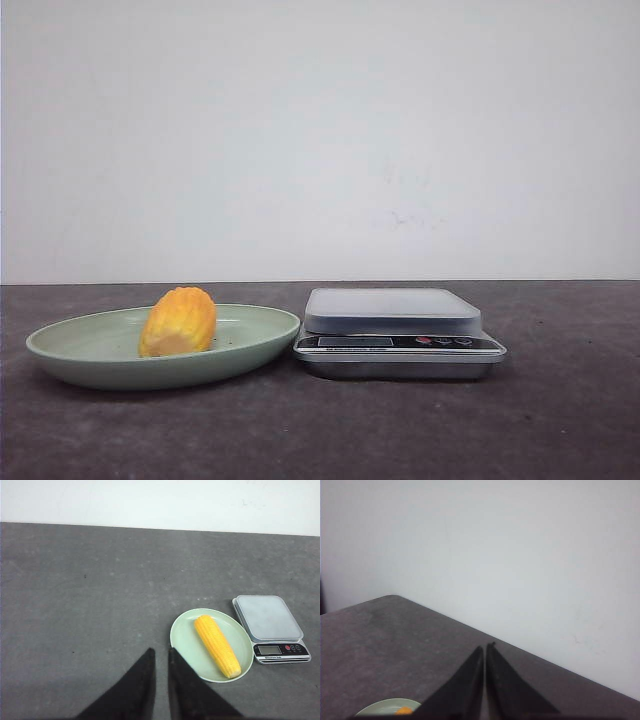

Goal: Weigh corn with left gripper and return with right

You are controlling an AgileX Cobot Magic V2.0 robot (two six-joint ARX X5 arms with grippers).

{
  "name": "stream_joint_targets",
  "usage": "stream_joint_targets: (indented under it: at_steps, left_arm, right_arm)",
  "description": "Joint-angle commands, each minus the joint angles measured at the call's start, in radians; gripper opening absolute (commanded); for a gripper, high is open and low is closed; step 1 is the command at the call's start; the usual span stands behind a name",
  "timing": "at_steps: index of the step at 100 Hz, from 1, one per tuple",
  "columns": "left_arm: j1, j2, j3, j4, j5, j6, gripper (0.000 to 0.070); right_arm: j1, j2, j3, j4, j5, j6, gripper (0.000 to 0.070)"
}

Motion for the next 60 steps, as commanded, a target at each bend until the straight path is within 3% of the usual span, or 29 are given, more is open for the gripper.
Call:
stream_joint_targets:
  at_steps: [1,31,48,60]
  left_arm:
    - [-0.005,0.005,0.023,-0.05,0.002,-0.008,0.0002]
    - [-0.005,0.005,0.023,-0.05,0.002,-0.008,0.0002]
    - [-0.005,0.005,0.023,-0.05,0.002,-0.008,0.0002]
    - [-0.005,0.005,0.023,-0.05,0.002,-0.008,0.0002]
  right_arm:
    - [0.011,0.008,0.014,0.01,0.0,0.006,0.0]
    - [0.008,0.008,0.013,0.013,0.001,0.006,0.0]
    - [-0.098,0.0,0.006,-0.048,0.0,0.019,0.0]
    - [-0.261,-0.018,-0.053,-0.125,-0.122,0.002,0.0]
